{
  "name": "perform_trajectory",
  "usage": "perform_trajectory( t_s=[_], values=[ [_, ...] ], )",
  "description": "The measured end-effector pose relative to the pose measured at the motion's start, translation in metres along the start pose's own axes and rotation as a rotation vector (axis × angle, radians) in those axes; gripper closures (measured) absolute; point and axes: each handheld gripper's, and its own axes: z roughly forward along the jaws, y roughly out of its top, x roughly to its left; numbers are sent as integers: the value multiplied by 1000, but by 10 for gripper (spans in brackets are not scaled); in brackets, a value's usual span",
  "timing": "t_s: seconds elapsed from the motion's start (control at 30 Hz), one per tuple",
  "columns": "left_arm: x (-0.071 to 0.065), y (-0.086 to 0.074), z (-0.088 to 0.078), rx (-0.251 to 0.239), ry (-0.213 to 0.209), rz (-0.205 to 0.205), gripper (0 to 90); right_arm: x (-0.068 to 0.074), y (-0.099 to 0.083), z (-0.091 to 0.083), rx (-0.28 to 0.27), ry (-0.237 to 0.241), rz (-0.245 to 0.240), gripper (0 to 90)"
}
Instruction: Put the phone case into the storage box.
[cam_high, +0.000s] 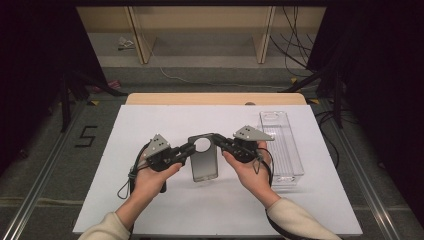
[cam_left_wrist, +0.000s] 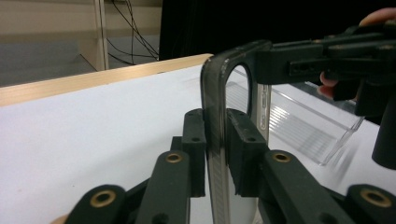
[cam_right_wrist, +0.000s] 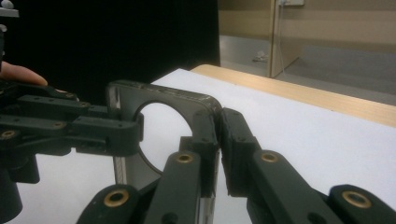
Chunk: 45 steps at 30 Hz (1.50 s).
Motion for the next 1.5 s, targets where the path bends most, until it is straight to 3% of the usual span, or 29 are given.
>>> perform_trajectory(
  t_s=[0.1, 0.2, 0.23, 0.27, 0.33, 0.37, 0.63, 0.87, 1.5],
  values=[
    [-2, 1, 1, 21, 6, 21, 659, -1, 1, -1, 2, -9, 1, 855],
    [-5, 2, 0, 46, -2, 46, 516, -3, 2, -2, -5, -22, 9, 855],
    [-6, 2, 0, 56, 1, 55, 404, -5, 3, -3, -10, -27, 13, 855],
    [-7, 3, 0, 62, 2, 57, 404, -5, 3, -3, -10, -27, 13, 855],
    [-8, 3, -2, 71, 11, 73, 322, -6, 4, -4, -14, -33, 15, 855],
    [-7, 4, -3, 79, 16, 88, 237, -8, 5, -5, -14, -39, 19, 855],
    [-7, 3, -8, 101, 4, 124, 24, -10, 7, -7, -20, -49, 22, 855],
    [-6, -2, -14, 118, 12, 156, 0, -13, 9, -9, -22, -57, 23, 855],
    [0, -9, -29, 120, 23, 153, 0, -22, 16, -15, -40, -81, 36, 855]
  ],
)
